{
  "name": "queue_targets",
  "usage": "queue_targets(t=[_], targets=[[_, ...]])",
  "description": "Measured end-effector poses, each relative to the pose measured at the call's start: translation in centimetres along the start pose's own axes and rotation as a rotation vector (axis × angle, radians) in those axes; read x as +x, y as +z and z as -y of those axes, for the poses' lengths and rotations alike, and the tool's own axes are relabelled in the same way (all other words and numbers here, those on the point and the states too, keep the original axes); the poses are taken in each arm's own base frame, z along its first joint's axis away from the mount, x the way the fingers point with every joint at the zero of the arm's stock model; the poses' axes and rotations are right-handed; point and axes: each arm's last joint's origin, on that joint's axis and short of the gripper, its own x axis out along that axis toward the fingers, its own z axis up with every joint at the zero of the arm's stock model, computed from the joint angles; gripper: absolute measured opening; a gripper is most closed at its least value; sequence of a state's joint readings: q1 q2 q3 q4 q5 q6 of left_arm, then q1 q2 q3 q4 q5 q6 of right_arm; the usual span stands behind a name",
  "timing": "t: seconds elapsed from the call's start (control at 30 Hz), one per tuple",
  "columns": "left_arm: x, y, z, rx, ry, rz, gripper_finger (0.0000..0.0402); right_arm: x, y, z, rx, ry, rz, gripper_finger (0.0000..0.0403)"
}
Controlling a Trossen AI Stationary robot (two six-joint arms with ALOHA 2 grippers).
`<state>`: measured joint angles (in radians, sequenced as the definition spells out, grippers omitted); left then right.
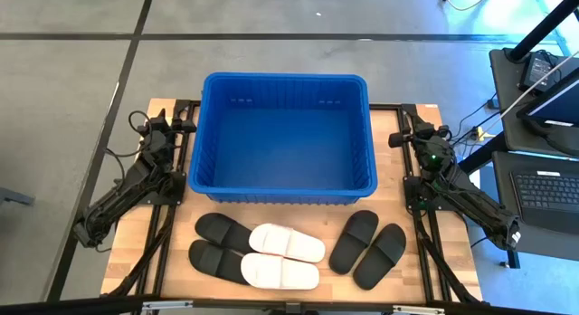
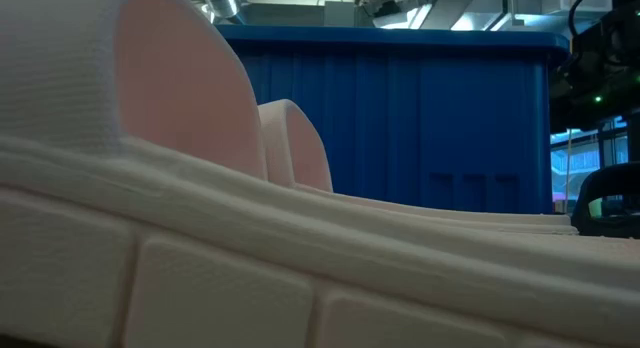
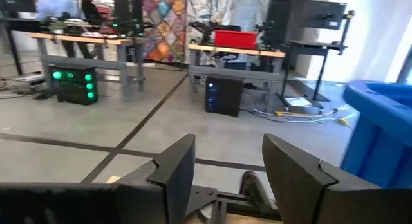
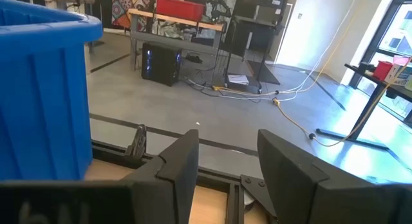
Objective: Pick and place slides into bin
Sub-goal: Put the black slide into the blue container
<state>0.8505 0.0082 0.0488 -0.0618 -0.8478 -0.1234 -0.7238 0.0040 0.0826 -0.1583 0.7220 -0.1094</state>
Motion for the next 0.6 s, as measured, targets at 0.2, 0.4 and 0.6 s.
queue_targets(t=[0.2, 0.4, 0.6], targets=[[-0.01, -0.01, 0.20, 0.002, -0.070, -0.008, 0.0176, 0.00, 0.16, 0.02, 0.007, -0.002, 0.013, 0.0161], [-0.01, -0.02, 0.23, 0.002, -0.080, -0.009, 0.0176, 0.00, 0.16, 0.02, 0.005, -0.002, 0.014, 0.0161], [-0.01, -0.02, 0.23, 0.002, -0.080, -0.009, 0.0176, 0.00, 0.17, 0.03, -0.100, -0.004, 0.014, 0.0161]])
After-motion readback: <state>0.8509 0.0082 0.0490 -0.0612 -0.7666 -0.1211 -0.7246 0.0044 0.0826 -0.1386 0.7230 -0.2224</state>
